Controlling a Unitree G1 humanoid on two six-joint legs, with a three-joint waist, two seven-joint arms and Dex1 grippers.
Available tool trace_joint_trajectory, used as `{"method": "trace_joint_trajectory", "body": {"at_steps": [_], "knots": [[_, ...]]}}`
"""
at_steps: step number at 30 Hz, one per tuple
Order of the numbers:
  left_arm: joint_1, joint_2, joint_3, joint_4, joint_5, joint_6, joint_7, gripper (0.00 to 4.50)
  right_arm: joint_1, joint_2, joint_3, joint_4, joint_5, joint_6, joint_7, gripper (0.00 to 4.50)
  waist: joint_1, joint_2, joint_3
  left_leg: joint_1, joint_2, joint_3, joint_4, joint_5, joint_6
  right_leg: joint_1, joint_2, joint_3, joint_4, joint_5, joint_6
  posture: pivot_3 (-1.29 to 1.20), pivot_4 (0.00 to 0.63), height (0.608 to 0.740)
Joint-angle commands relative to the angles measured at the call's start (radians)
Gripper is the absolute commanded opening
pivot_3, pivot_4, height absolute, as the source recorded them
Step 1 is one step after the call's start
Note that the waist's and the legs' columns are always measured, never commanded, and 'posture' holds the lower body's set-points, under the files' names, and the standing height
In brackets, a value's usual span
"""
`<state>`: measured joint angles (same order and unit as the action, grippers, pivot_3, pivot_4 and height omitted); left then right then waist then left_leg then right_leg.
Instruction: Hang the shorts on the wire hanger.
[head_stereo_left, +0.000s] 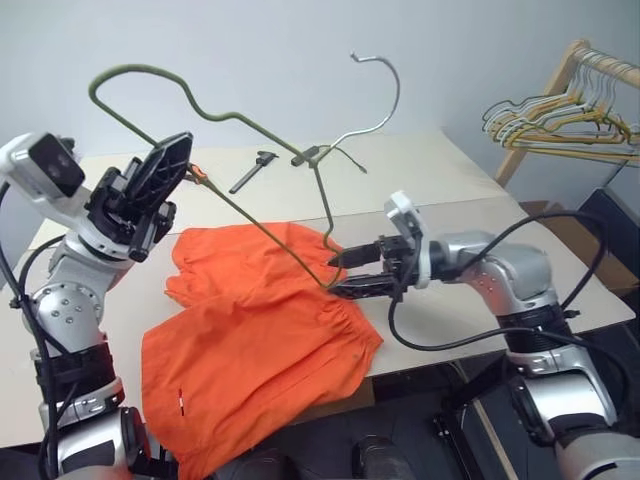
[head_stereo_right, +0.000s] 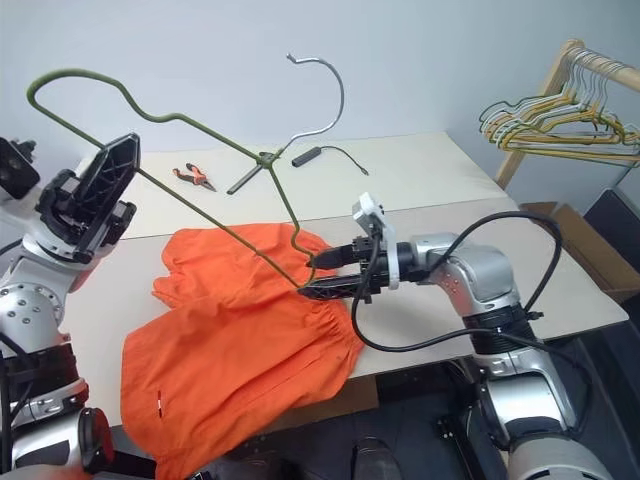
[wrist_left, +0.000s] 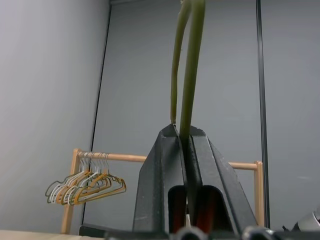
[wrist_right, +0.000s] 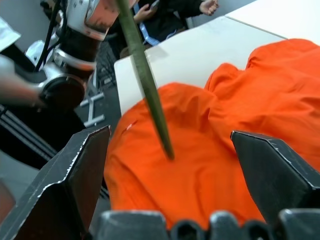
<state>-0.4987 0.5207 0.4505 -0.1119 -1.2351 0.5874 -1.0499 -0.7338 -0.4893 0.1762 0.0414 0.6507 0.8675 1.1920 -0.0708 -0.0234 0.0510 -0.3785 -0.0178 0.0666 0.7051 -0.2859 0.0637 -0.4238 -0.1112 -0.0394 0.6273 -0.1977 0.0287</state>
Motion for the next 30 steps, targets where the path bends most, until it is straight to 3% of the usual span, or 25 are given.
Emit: {"method": "trace_joint_trajectory", "body": {"at_steps": [1, 5, 8, 19, 24, 27, 30], "knots": [[0.0, -0.005, 0.003, -0.033, 0.009, -0.024, -0.001, 0.0, -0.022, 0.014, -0.041, -0.049, 0.039, 0.026, -0.02, 4.48, 0.001, 0.0, 0.0, 0.0, 0.0, 0.0, 0.0, 0.0, 0.0, 0.0, 0.0, 0.0, 0.0, 0.0, 0.0, -0.12, 0.0, 0.74], [-0.002, -0.011, -0.002, -0.027, 0.022, -0.03, -0.006, 0.0, -0.029, 0.023, -0.047, -0.048, 0.046, 0.049, -0.032, 4.48, 0.001, 0.0, 0.0, -0.002, -0.001, 0.0, 0.0, 0.0, -0.001, -0.001, -0.001, 0.0, 0.0, 0.0, 0.0, -0.12, 0.0, 0.74], [-0.003, -0.014, -0.005, -0.019, 0.026, -0.032, -0.01, 0.0, -0.032, 0.023, -0.054, -0.039, 0.05, 0.062, -0.046, 3.95, 0.0, 0.0, 0.0, -0.002, -0.001, 0.0, 0.0, 0.0, -0.001, -0.001, -0.001, 0.0, 0.0, 0.0, 0.0, -0.13, 0.0, 0.74], [-0.005, -0.05, -0.014, -0.002, 0.047, -0.046, -0.003, 0.0, -0.032, 0.052, -0.026, -0.055, 0.026, 0.039, -0.071, 0.13, -0.001, 0.0, 0.0, -0.002, 0.0, 0.0, 0.0, 0.0, 0.0, -0.001, -0.001, 0.0, 0.0, 0.0, 0.0, -0.14, 0.0, 0.74], [0.001, -0.038, -0.031, 0.0, 0.086, -0.039, 0.044, 0.0, -0.029, 0.054, -0.03, -0.054, 0.017, 0.028, -0.071, 0.02, -0.001, 0.0, 0.0, -0.002, -0.001, 0.0, 0.0, -0.001, 0.001, -0.001, -0.001, 0.0, 0.0, 0.0, 0.0, -0.13, 0.0, 0.74], [0.011, -0.027, -0.051, 0.002, 0.106, -0.019, 0.057, 0.7, -0.029, 0.056, -0.047, -0.053, 0.021, 0.032, -0.078, 0.0, 0.0, 0.0, 0.0, -0.002, -0.001, 0.0, 0.0, -0.001, 0.001, -0.001, -0.001, -0.001, 0.0, 0.0, 0.0, -0.13, 0.0, 0.74], [0.031, -0.014, -0.076, 0.008, 0.155, -0.017, 0.071, 1.68, -0.031, 0.06, -0.086, -0.051, 0.043, 0.047, -0.095, 0.0, -0.001, 0.0, 0.0, -0.002, -0.001, 0.0, 0.0, -0.001, 0.001, -0.001, -0.001, -0.001, 0.0, 0.0, 0.0, -0.14, 0.0, 0.74]]}}
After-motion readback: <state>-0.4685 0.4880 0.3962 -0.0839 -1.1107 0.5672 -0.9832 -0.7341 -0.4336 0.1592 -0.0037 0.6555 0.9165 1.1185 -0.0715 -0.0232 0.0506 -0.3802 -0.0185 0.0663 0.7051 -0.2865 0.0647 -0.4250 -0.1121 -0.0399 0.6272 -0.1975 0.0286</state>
